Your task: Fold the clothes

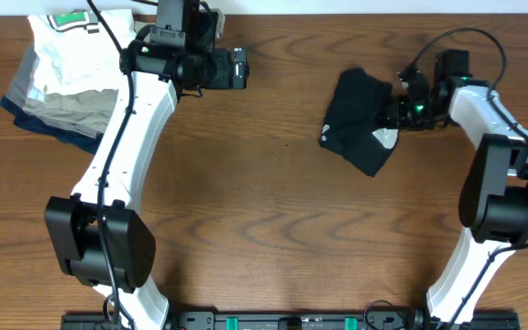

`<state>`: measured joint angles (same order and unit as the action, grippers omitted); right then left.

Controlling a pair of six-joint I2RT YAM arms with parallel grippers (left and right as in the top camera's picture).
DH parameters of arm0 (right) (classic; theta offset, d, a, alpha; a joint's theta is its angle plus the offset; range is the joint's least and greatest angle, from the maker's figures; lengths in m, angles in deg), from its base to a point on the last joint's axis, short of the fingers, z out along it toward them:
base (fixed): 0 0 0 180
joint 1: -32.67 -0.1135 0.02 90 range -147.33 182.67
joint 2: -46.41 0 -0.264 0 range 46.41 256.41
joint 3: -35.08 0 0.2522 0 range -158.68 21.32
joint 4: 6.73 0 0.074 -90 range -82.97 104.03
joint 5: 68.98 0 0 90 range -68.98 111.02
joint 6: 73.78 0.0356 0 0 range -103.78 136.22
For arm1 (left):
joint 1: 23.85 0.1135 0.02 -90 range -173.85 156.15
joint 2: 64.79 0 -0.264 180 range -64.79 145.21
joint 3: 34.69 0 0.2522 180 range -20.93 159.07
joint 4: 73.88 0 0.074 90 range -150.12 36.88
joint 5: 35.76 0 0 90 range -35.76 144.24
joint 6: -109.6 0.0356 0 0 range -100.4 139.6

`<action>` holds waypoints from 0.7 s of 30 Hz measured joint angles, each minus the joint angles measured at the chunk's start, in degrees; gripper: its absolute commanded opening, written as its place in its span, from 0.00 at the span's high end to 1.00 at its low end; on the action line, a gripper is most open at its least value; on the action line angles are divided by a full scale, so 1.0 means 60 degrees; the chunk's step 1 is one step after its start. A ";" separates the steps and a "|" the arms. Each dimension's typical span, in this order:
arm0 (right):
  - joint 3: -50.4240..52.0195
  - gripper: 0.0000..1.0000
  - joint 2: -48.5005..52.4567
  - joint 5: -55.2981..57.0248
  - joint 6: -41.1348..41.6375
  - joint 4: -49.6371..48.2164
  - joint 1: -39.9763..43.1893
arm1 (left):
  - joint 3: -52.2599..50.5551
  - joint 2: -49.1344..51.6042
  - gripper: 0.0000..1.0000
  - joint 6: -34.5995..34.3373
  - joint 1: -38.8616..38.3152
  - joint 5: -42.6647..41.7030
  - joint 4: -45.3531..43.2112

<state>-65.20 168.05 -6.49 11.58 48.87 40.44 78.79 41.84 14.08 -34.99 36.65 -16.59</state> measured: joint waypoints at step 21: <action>-0.1880 0.96 -0.0022 -0.0525 -0.0499 0.2113 -0.0630 | -0.0004 0.0000 0.02 0.0426 0.0000 0.0248 -0.0004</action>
<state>-76.48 167.92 -9.64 8.58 61.55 36.66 78.77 41.84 16.64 -34.99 38.14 -16.61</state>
